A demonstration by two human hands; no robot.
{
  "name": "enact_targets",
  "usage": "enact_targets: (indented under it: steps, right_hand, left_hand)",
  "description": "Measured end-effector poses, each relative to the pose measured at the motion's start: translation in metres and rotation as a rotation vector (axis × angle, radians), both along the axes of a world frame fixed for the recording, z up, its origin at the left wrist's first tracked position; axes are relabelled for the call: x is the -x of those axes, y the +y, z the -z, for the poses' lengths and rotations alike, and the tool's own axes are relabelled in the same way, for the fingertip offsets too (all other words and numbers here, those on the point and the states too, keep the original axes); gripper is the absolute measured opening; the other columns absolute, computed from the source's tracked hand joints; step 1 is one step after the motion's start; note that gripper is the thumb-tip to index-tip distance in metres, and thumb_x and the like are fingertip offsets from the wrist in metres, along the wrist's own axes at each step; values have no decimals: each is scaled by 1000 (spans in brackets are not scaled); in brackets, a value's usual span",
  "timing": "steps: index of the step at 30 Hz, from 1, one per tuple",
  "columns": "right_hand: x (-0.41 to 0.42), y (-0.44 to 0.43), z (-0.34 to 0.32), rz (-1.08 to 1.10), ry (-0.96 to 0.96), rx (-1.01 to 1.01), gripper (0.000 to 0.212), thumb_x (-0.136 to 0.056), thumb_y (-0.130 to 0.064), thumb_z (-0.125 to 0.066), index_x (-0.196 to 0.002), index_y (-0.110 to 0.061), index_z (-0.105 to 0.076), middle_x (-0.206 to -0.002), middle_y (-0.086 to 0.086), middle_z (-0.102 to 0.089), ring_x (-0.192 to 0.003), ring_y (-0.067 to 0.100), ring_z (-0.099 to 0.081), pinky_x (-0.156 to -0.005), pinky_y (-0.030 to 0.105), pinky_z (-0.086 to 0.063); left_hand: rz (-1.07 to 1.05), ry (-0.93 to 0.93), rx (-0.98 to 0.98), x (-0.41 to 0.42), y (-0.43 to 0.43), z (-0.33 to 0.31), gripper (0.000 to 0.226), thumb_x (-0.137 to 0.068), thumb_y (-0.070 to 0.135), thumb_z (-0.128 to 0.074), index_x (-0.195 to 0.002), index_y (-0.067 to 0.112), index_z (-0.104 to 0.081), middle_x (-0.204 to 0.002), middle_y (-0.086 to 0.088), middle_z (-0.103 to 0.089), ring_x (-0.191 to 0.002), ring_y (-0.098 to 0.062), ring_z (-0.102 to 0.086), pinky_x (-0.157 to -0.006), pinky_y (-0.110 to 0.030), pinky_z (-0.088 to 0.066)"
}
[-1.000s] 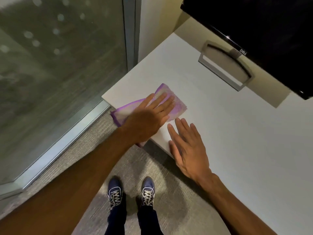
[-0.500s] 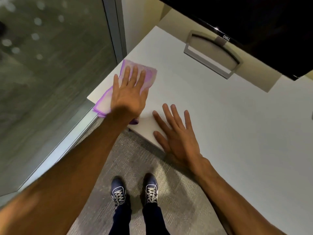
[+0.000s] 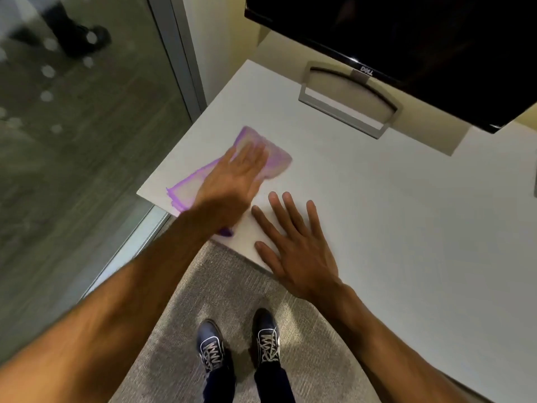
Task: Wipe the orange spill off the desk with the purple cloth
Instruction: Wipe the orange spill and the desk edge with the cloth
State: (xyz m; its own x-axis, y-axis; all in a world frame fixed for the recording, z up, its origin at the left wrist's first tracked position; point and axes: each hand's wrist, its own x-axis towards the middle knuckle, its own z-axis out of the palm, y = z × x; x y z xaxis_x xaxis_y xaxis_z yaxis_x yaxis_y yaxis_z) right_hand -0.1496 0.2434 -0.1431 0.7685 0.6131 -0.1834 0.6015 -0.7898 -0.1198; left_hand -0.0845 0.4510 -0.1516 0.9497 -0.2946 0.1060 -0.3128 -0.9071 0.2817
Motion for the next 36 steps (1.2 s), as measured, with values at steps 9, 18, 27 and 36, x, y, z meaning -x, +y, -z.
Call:
enact_targets:
  steps: [9, 18, 27, 36]
  right_hand:
    - [-1, 0, -5, 14, 27, -18, 63, -105, -57, -12, -162, -33, 0, -172, 4, 4, -159, 28, 8, -125, 62, -8]
    - [-4, 1, -7, 20, 57, -9, 64, -106, -57, -19, -162, -35, 1, -172, 3, 6, -159, 25, 9, -125, 61, -6]
    - [-4, 0, -7, 14, 67, 34, 65, -104, -60, -7, -162, -34, 6, -172, 4, 10, -158, 26, 11, -125, 61, -8]
    - [-1, 3, -13, 10, 24, 72, 62, -106, -53, -16, -163, -31, 0, -172, 5, 9, -159, 27, 5, -124, 61, -16]
  left_hand:
    - [-394, 55, 133, -14, 39, -14, 54, -110, 39, -24, -158, 15, -20, -166, -4, -14, -154, -20, -6, -125, -35, 4]
    - [281, 5, -10, -53, -30, -12, 48, -108, 25, -35, -153, 7, -34, -162, -11, -27, -152, -23, -18, -126, -41, -11]
    - [-385, 108, 72, -29, 56, -7, 52, -109, 31, -30, -156, 8, -27, -164, -10, -23, -153, -25, -15, -126, -44, -7]
    - [-709, -28, 133, 82, -16, 7, 50, -105, 28, -31, -147, 5, -43, -153, -16, -45, -144, -34, -39, -119, -51, -27]
